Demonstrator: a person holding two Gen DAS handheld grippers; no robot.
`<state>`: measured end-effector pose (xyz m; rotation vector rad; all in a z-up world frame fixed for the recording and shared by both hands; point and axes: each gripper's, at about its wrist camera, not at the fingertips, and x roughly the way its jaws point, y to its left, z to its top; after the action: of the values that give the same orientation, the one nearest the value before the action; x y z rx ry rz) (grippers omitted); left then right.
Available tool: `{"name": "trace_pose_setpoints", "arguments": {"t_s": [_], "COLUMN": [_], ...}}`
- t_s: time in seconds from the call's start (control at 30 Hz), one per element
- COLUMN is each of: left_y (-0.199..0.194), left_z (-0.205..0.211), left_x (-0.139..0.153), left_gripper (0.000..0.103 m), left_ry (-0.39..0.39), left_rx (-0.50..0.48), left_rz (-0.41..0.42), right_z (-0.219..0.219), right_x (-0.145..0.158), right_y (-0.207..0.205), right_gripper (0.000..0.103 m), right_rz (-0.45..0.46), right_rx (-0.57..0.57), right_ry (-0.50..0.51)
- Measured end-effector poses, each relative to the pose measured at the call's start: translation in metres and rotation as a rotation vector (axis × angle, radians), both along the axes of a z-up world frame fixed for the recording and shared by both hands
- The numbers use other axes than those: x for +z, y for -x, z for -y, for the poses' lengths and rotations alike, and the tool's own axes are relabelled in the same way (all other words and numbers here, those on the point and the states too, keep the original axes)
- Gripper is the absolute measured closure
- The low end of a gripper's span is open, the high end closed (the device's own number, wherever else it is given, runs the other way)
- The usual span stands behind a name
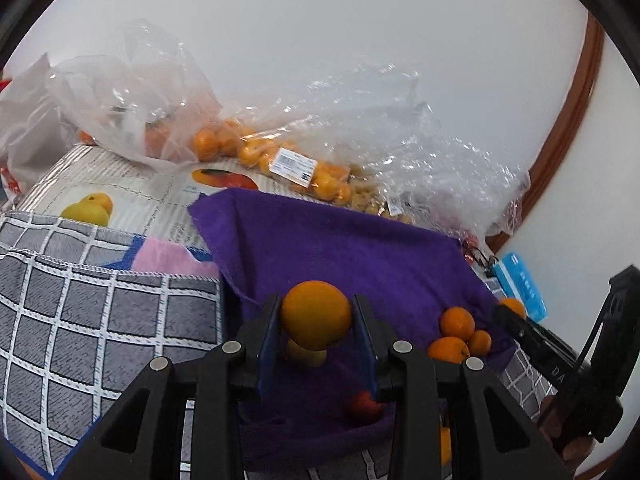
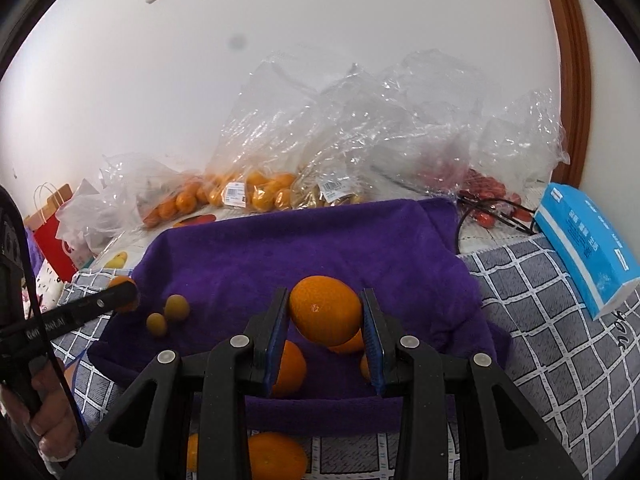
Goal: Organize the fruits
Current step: 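Carry both held oranges up over the purple towel, then open the right tool to drop its orange while the left tool holds its orange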
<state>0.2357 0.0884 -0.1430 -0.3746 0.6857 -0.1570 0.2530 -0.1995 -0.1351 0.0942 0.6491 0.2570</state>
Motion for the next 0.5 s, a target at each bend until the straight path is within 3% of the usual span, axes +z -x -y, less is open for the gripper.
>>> {"name": "trace_pose_setpoints", "arguments": {"t_s": [0.5], "left_y": [-0.0016], "left_z": [0.0009], "left_x": [-0.0051], "left_gripper": [0.070], "left_ry": [0.013], "left_rx": [-0.001], "left_rz": [-0.016], "right_z": [-0.0007], "right_x": [-0.0082], "right_y": [-0.0033], "right_gripper": [0.068], "right_rz": [-0.024], "right_rx": [0.005], "right_ry": [0.020]}}
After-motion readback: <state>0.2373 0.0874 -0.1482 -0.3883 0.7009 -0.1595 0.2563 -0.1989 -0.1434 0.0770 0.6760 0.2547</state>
